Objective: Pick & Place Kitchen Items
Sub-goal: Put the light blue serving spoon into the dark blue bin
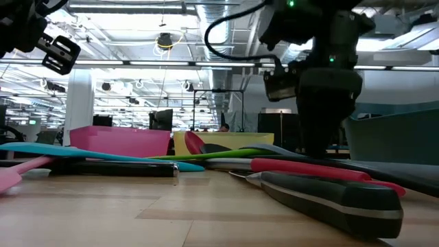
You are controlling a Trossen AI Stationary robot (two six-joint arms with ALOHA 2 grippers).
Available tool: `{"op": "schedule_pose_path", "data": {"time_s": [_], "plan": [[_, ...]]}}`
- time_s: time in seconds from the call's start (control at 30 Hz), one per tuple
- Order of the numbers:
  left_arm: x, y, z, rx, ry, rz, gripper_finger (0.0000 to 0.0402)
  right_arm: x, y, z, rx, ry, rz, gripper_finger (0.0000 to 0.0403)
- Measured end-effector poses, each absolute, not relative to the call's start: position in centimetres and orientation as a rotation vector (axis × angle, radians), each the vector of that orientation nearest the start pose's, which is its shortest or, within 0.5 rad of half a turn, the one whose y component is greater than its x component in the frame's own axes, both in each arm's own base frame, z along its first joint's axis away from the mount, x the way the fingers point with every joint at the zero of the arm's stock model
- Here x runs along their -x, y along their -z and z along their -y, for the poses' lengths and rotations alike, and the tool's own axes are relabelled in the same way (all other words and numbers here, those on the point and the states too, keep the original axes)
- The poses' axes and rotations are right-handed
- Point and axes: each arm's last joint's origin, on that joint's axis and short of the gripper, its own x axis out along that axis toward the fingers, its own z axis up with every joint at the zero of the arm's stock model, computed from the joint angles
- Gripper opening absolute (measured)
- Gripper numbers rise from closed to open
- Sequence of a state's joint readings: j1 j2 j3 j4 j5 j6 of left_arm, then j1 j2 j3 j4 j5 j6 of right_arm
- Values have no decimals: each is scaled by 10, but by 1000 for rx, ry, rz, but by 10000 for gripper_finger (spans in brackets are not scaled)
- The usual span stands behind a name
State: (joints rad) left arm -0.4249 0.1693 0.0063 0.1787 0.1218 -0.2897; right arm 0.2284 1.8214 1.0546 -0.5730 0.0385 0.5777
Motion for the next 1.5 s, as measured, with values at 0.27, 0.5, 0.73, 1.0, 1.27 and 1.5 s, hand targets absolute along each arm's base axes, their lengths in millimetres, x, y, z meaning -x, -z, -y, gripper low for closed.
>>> {"op": "schedule_pose_path", "data": {"time_s": [0.27, 0.5, 0.73, 1.0, 1.27, 1.5], "plan": [[-98, -167, 48, 282, 542, -80, 8, -314, -129, -71, -323, 245, -1303, 277], [-98, -168, 48, 282, 542, -80, 8, -313, -128, -69, -317, 255, -1309, 163], [-98, -167, 48, 282, 542, -81, 8, -315, -128, -67, -341, 262, -1300, 52], [-98, -168, 48, 282, 542, -79, 8, -319, -138, -68, -388, 248, -1250, 41], [-98, -168, 48, 283, 543, -74, 8, -321, -212, -60, -475, 210, -1007, 45], [-98, -168, 48, 284, 544, -71, 8, -294, -291, -41, -611, 252, -815, 42]]}}
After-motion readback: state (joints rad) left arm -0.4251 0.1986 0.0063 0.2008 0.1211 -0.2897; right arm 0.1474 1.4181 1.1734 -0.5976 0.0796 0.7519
